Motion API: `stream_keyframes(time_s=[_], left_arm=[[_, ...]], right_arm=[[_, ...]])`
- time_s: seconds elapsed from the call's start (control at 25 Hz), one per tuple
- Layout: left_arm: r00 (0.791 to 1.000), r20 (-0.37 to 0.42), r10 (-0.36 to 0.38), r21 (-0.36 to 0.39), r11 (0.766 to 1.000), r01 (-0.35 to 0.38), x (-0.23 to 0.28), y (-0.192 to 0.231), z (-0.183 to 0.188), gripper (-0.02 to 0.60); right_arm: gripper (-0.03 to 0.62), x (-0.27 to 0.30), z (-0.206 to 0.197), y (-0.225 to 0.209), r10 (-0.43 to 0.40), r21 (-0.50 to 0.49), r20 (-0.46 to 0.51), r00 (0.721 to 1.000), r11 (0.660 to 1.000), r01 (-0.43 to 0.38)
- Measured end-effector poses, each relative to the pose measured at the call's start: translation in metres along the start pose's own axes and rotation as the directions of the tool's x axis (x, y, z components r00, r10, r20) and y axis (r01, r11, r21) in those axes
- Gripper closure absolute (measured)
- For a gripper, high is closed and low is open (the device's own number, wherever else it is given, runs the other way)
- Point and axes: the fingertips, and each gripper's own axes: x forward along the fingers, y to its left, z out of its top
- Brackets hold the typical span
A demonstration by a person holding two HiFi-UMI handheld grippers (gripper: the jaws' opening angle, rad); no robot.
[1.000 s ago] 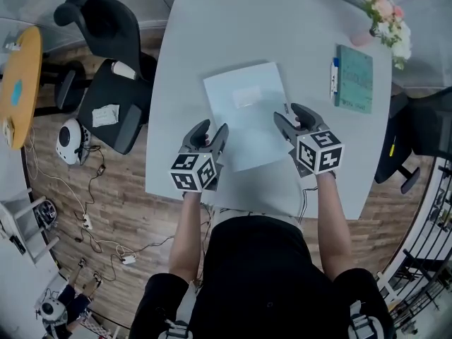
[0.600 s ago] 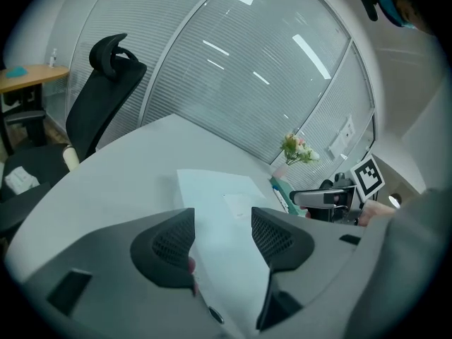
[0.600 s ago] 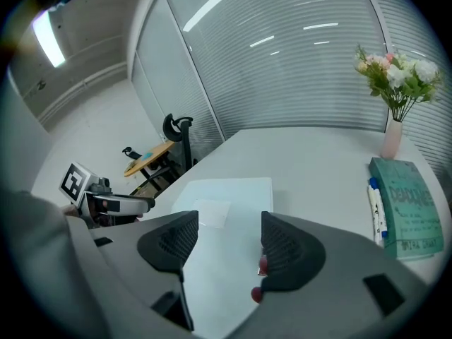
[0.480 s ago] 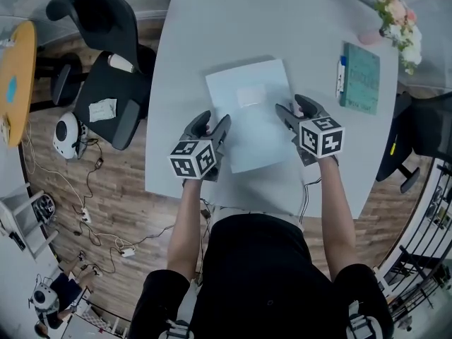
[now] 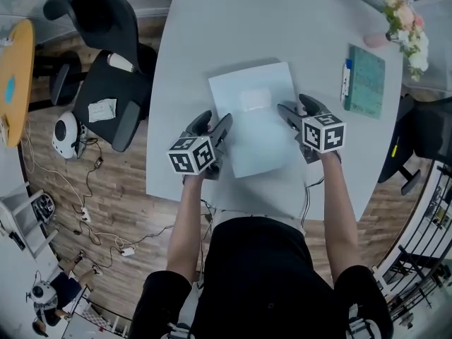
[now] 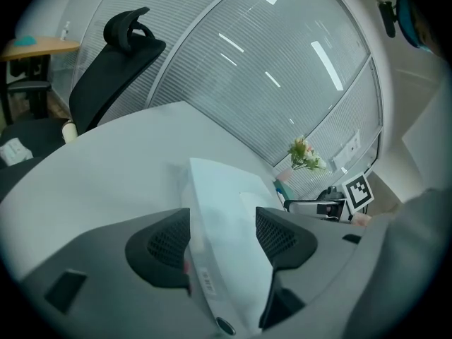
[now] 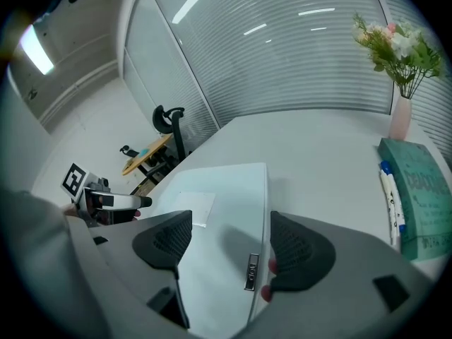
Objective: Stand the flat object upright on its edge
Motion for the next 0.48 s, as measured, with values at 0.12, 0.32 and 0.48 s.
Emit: stream_keyframes(time_s=[0.12,0.32,0.48], left_arm=[[1.0,-0.003,-0.01,-0.027,1.0,0.009,0.006,0.002,0.0,0.301],[1.0,-0.013,-0.012,-0.056,0.998,0.011,0.015,0.007,-0.001,0.299],[1.0,-0.011,-0.009,-0.078,0.997,0.009,0.018,0.01,-0.001,0.298]], right_arm=[[0.243,0.007,0.001,-0.007,0.002,-0.004,-0.012,1.0,1.0,-0.002],[0.233,0.018,0.003,-0.012,0.029,0.019,-0.033,0.999,0.999,-0.029],[0.23,0.026,0.001,-0.017,0.039,0.031,-0.051,0.998,0.999,-0.038]])
